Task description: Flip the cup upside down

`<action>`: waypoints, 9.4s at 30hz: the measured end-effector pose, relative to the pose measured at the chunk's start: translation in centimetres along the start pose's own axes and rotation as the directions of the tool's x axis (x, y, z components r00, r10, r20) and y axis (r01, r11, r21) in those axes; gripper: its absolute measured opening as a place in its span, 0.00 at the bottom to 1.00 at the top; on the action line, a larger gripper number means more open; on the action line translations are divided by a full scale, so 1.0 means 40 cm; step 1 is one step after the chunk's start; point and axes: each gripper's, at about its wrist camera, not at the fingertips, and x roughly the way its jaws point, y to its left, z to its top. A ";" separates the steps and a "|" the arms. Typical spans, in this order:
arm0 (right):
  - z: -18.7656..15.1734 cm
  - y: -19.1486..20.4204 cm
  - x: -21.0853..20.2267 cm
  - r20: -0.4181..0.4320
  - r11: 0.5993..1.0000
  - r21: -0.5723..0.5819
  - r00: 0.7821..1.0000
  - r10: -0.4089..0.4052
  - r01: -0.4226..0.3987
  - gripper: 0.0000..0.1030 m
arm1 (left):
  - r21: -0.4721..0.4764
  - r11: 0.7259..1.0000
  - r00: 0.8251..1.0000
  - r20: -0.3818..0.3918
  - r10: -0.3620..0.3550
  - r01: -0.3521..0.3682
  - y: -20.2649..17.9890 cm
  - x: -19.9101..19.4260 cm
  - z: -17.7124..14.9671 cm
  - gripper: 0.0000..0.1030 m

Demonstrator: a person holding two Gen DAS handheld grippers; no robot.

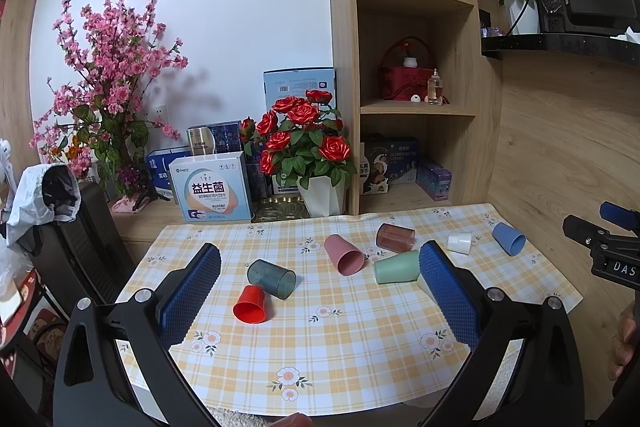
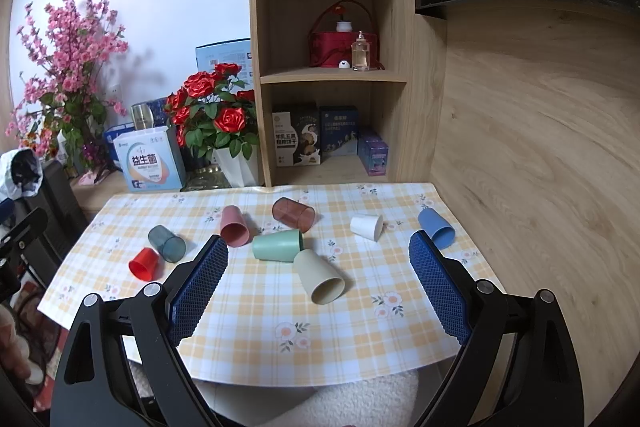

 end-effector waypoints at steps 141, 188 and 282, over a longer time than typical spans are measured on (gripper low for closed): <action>-0.252 -0.263 0.661 -0.429 0.955 0.273 0.903 0.010 0.119 0.87 | -0.383 0.905 0.594 -0.690 -0.413 0.184 -0.291 0.816 -0.439 0.62; -0.200 -0.180 0.559 -0.448 0.957 0.281 0.892 0.067 0.069 0.87 | -0.292 0.940 0.727 -0.606 -0.323 0.175 -0.143 0.705 -0.359 0.88; -0.359 0.058 0.738 -0.671 0.938 0.328 0.671 0.316 -0.114 0.60 | -0.270 0.962 0.873 -0.459 -0.162 0.036 0.225 0.544 -0.383 0.94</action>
